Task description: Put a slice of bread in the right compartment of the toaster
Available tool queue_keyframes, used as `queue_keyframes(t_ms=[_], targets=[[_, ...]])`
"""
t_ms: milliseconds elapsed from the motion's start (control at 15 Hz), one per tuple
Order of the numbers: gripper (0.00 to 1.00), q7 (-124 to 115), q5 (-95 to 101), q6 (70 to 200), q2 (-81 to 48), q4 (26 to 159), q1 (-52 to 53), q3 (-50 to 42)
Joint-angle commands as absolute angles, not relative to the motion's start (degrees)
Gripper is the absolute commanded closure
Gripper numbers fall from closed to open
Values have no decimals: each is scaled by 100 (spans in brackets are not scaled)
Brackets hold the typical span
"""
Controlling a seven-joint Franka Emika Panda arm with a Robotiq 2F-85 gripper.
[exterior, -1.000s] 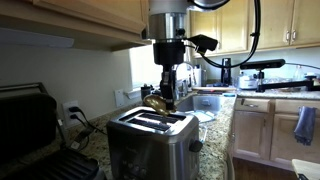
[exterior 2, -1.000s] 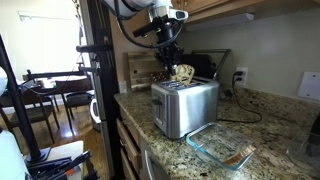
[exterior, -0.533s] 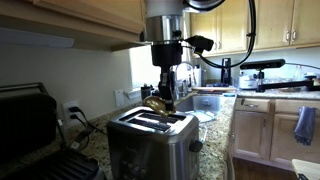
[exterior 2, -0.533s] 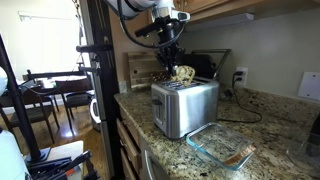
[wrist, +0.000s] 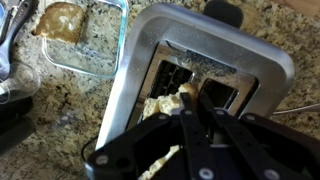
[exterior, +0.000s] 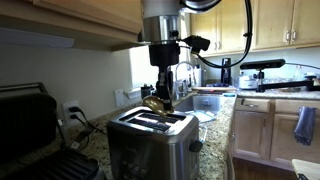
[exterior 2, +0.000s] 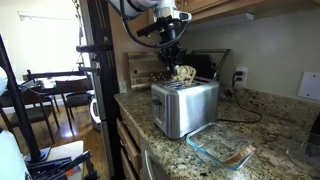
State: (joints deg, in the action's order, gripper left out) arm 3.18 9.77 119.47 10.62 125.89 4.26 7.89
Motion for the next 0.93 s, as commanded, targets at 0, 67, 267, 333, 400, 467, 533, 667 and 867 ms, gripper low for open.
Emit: queue_keyframes(t_ms=[0,67,267,333,400,467,533,667,867], targets=[[95,341,960,11671,973,12397,476,724],[95,367,944,11644,951,12372,478,720],[95,395,927,11552,898,12299,476,708],[95,443,897,11499,880,12266,479,698],[95,450,889,11483,872,12248,477,693],[95,448,893,11472,863,12234,475,691],[95,479,873,11449,853,12212,478,684],[95,607,800,11388,833,12168,489,665],[95,974,579,11279,828,12108,510,623]])
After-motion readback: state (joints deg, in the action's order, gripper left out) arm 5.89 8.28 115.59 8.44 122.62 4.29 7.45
